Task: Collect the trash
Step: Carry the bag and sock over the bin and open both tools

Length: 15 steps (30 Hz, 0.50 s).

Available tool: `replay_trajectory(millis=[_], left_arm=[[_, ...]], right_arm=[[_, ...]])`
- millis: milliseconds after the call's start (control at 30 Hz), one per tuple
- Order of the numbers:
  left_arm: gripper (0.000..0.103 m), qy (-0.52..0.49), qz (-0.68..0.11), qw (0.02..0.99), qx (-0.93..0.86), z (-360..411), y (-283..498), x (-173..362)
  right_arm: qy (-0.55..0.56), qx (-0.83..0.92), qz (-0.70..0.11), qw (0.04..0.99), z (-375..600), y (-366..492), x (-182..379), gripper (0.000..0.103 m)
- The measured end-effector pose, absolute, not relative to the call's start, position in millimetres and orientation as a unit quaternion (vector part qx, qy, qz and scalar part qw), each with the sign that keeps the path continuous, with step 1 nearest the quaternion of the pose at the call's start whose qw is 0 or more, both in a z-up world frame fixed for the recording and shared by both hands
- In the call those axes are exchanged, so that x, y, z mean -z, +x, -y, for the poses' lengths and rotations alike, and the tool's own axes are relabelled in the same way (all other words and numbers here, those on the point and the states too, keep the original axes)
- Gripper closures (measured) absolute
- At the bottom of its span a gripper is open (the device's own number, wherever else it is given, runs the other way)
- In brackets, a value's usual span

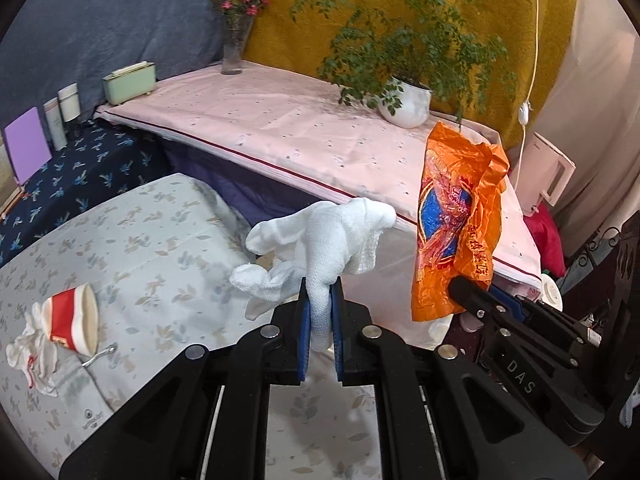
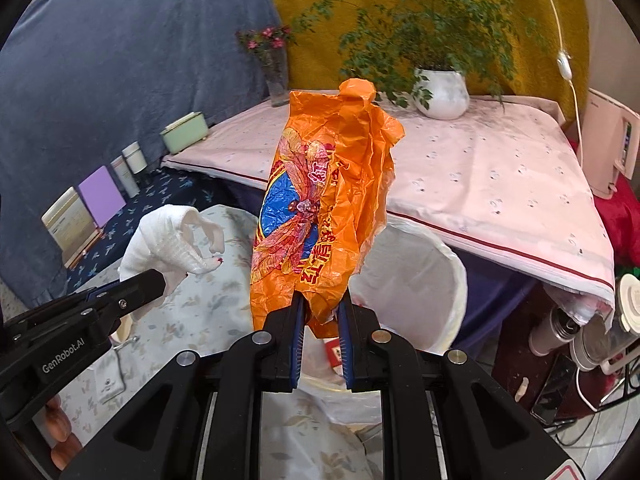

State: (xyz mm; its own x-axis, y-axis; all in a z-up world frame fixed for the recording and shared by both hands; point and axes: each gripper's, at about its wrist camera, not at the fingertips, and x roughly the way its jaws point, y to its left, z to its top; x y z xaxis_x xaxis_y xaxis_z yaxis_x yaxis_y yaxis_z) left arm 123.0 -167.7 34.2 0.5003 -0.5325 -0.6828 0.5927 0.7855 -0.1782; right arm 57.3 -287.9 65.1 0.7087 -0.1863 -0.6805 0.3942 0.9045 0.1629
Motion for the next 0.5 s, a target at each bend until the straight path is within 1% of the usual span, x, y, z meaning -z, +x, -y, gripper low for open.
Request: replay_trajectory(millis=[300, 400, 433, 467, 500], left_arm=[[0.093, 0.054, -0.392, 0.852, 0.344, 203.8, 129.2, -22.9], [0.092, 0.057, -0.390, 0.852, 0.344, 210.5, 130.4, -22.4], [0.090, 0.057, -0.388, 0.853, 0.344, 212.5, 130.7, -22.2], [0.087, 0.059, -0.388, 0.853, 0.343, 214.8, 130.9, -22.3], [0.074, 0.060, -0.389, 0.854, 0.340, 215.7, 131.6, -22.0]], right_arm=[[0.164, 0.176, -0.363, 0.900, 315.4, 58.3, -46.5, 0.088], [0.166, 0.177, -0.367, 0.898, 322.2, 60.6, -41.0, 0.086], [0.167, 0.176, -0.368, 0.897, 323.3, 61.5, -39.6, 0.083], [0.169, 0.178, -0.368, 0.897, 324.6, 62.1, -38.5, 0.082], [0.171, 0.179, -0.367, 0.897, 325.6, 62.6, -37.4, 0.080]])
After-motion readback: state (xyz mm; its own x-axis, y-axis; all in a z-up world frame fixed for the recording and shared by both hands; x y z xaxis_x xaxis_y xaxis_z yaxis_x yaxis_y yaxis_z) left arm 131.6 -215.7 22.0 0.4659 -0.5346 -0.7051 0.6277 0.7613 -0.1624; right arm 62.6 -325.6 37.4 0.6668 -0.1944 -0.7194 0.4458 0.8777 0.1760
